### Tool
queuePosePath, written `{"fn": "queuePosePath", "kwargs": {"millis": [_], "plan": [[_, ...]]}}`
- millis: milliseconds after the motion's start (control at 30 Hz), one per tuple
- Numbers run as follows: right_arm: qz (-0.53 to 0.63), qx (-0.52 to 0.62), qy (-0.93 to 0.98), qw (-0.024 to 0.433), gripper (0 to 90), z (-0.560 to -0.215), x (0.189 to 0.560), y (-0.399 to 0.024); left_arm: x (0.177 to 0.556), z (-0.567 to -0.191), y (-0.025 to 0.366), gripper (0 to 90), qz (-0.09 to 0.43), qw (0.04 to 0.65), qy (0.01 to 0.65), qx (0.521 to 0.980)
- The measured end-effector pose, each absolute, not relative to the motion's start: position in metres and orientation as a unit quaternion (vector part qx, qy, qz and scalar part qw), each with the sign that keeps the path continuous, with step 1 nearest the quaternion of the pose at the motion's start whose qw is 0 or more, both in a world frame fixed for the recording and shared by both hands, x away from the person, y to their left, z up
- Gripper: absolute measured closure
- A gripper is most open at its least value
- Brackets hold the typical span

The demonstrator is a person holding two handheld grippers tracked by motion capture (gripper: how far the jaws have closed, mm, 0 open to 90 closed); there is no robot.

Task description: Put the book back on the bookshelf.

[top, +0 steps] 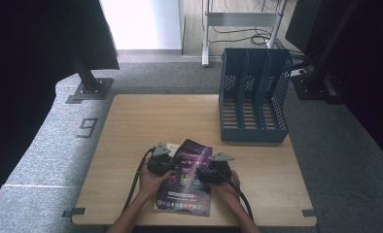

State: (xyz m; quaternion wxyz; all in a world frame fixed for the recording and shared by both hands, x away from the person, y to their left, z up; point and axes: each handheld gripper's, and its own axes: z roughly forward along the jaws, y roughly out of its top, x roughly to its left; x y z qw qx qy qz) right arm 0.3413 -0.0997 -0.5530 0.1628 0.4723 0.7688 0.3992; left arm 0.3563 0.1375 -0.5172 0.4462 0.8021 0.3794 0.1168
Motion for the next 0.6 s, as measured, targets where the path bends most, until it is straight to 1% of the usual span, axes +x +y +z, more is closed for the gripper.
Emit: {"fn": "queuePosePath", "kwargs": {"millis": [233,400,600], "plan": [[0.412,0.464,0.767,0.161,22.9,-0.55,0.34,-0.1,0.348,-0.509,0.137,86.3,0.128,0.464,0.363,0.798],[0.422,0.466,0.761,0.16,22.5,-0.545,0.339,-0.103,0.345,-0.501,0.141,86.3,0.127,0.482,0.355,0.791],[0.444,0.463,0.753,0.148,21.6,-0.54,0.339,-0.107,0.341,-0.496,0.144,86.3,0.123,0.498,0.351,0.783]]}}
